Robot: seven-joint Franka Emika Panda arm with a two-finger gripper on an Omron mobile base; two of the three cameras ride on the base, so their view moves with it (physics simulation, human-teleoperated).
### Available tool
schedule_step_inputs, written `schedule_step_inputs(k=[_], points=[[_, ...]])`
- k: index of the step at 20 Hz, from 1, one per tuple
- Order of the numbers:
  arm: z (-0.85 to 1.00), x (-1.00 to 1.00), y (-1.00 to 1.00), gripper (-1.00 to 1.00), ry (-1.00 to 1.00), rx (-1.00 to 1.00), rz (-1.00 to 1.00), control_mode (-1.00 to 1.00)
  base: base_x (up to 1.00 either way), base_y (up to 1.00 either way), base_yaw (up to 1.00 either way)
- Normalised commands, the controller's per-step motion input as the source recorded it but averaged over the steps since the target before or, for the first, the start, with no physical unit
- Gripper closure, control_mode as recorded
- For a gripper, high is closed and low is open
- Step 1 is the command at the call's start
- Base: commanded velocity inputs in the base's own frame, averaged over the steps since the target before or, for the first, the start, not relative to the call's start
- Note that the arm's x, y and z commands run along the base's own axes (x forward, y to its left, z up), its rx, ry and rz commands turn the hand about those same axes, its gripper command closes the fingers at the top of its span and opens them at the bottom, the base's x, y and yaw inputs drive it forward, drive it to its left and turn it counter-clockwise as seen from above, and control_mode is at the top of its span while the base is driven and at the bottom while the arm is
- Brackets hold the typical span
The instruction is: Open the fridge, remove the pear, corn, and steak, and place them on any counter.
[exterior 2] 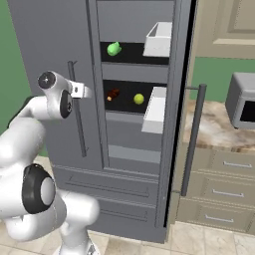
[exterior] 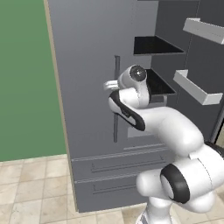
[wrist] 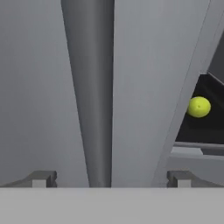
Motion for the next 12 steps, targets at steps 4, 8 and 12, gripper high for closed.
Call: schedule_step_inputs(k=[4,8,12], points=[[-0.01,0.49,0.2,-1.0,0.0,0.05,0.0,-1.0,0.0,0.0,0.0],[-0.1,0.69,0.14,-1.0,0.0,0.01,0.0,-1.0,0.0,0.0,0.0],[-0.24,0.73,0.01,1.0,0.0,0.0,0.0,-1.0,0.0,0.0,0.0]])
